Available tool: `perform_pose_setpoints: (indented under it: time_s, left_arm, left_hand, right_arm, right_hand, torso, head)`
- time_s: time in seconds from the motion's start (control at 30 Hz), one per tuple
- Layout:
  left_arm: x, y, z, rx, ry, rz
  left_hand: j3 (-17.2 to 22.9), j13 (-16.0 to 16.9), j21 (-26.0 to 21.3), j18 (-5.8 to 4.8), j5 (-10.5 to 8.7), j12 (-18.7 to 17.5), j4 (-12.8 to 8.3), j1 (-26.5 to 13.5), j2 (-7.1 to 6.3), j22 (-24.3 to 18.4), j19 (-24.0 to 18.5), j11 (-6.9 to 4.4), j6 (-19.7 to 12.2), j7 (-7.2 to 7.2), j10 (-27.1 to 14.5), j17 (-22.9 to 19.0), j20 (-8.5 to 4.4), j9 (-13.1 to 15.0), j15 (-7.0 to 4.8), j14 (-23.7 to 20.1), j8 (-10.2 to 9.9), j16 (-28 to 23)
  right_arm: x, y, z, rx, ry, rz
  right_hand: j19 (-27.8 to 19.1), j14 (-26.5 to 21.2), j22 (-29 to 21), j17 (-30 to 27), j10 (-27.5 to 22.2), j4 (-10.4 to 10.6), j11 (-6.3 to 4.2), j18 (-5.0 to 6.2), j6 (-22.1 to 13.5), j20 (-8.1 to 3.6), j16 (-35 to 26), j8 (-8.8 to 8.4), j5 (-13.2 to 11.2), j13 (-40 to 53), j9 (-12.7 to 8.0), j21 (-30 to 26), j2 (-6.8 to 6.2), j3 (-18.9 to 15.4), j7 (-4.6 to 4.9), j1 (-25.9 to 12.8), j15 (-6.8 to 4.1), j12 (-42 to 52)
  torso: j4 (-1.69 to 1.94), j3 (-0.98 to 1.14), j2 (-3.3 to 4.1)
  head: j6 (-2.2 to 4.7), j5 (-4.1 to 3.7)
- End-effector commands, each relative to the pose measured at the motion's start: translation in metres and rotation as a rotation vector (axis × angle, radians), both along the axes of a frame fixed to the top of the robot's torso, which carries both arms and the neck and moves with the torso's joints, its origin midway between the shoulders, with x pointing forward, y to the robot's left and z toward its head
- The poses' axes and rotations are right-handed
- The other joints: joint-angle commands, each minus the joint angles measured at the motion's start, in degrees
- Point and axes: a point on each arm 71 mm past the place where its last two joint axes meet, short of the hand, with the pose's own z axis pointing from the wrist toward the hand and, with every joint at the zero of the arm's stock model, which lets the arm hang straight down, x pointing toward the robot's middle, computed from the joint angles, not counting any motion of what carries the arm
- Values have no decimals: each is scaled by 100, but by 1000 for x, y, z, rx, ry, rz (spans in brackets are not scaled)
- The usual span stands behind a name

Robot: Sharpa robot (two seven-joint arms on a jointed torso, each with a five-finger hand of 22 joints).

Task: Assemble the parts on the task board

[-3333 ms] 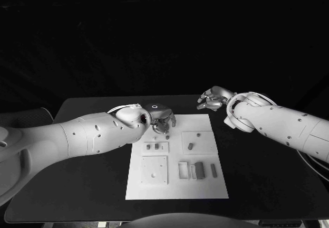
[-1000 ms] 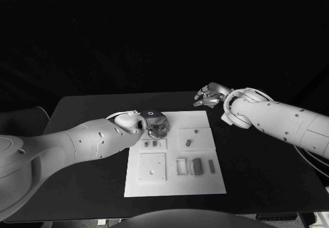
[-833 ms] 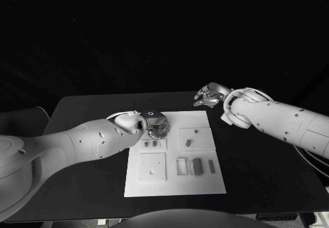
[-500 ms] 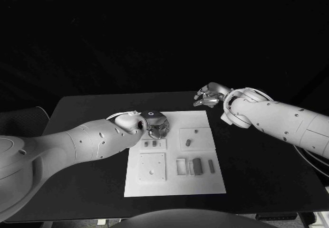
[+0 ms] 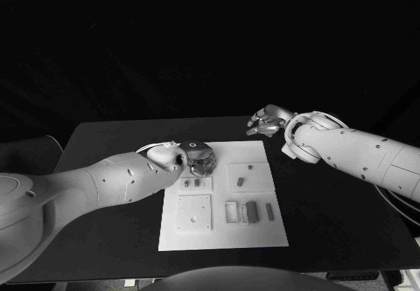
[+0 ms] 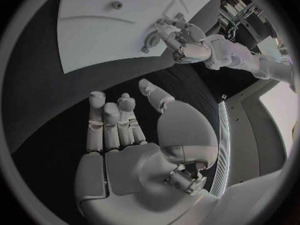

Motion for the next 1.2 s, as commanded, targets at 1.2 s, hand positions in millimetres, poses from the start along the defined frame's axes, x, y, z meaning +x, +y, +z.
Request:
perform_pose_setpoints:
  time_s: [1.2]
  left_arm:
    - [0, -1, 1, -23, -21, -1]
  left_hand:
    - [12, 100, 79, 704, 22, -45, -133, 62, 291, 105, -30, 12, 667, 78, -1, 172, 69, -3, 16, 69, 324, -81]
  right_arm:
    - [-1, 2, 0, -7, 2, 16]
  right_hand:
    - [6, 0, -10, -9, -21, 49, 11, 93, 11, -34, 37, -13, -1, -10, -2, 16, 3, -16, 36, -71, -35, 43]
  torso:
    - [3, -1, -5]
  head:
    - [-23, 9]
